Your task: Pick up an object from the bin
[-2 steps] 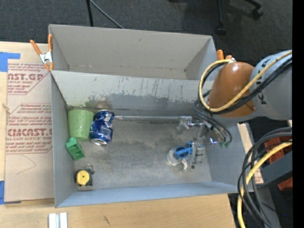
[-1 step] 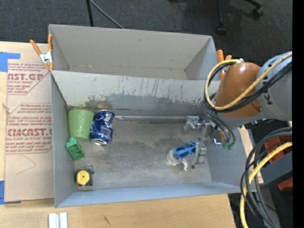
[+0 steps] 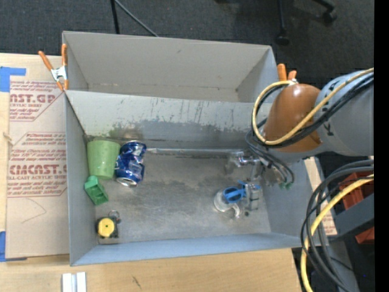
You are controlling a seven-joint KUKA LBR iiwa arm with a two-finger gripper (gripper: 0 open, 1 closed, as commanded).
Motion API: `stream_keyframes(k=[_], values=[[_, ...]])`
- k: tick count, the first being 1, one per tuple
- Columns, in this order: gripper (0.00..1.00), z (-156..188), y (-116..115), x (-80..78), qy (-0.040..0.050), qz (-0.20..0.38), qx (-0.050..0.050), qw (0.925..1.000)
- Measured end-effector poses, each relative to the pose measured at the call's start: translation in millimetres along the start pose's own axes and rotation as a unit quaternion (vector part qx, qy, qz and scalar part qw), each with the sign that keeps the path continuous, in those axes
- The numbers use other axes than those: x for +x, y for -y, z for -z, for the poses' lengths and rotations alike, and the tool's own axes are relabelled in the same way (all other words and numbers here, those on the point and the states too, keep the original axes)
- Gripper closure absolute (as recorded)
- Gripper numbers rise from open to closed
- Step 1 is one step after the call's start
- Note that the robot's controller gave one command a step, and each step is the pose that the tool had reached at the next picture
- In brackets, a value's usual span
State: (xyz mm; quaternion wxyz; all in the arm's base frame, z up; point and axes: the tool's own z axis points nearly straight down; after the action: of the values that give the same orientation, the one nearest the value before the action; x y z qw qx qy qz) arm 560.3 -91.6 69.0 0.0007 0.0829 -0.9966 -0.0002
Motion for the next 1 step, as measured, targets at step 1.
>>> stream_keyframes(k=[1], values=[[0.00, 0.2, -0.4, -0.4, 0.0003, 0.000, 0.000, 1.0000]])
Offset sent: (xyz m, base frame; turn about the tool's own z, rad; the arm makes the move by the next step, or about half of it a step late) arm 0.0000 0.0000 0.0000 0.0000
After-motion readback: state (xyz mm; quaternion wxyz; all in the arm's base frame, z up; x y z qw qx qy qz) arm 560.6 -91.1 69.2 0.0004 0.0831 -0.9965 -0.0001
